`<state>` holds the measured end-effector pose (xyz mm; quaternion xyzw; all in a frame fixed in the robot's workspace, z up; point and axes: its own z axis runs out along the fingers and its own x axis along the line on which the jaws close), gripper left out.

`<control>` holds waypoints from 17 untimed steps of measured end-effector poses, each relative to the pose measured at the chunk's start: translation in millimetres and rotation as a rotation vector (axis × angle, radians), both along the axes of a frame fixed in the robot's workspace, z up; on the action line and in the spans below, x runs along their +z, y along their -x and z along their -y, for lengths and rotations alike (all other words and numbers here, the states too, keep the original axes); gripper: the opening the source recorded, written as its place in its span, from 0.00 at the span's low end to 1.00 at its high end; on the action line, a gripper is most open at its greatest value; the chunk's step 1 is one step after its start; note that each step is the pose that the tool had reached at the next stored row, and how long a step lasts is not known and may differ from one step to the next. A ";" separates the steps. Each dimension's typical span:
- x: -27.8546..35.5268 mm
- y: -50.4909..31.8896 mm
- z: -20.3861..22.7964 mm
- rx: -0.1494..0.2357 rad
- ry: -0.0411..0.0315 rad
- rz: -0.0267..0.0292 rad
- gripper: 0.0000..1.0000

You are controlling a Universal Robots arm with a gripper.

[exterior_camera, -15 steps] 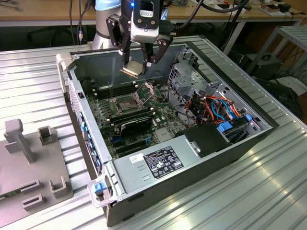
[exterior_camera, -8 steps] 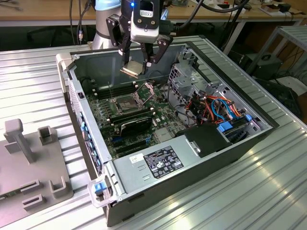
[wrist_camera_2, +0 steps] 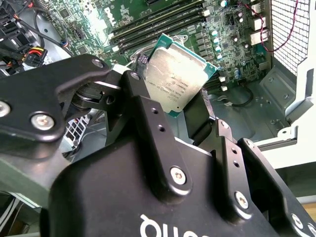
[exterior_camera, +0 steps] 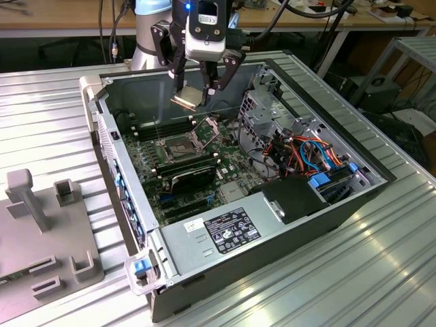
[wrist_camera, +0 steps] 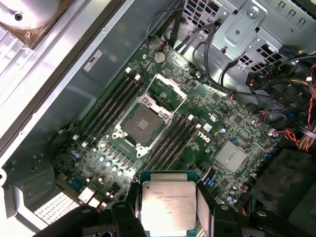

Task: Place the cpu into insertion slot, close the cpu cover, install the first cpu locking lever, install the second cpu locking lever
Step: 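Place the cpu into insertion slot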

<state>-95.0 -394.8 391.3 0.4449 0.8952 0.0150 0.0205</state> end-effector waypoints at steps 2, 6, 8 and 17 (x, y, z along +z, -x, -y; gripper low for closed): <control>0.0 0.0 0.0 -0.019 0.0000 0.0000 0.55; -0.2 0.0 0.0 -0.059 0.0001 0.0000 0.55; -0.2 -0.1 0.0 -0.076 0.0001 0.0000 0.55; -0.4 -1.1 0.0 -0.100 0.0001 0.0000 0.55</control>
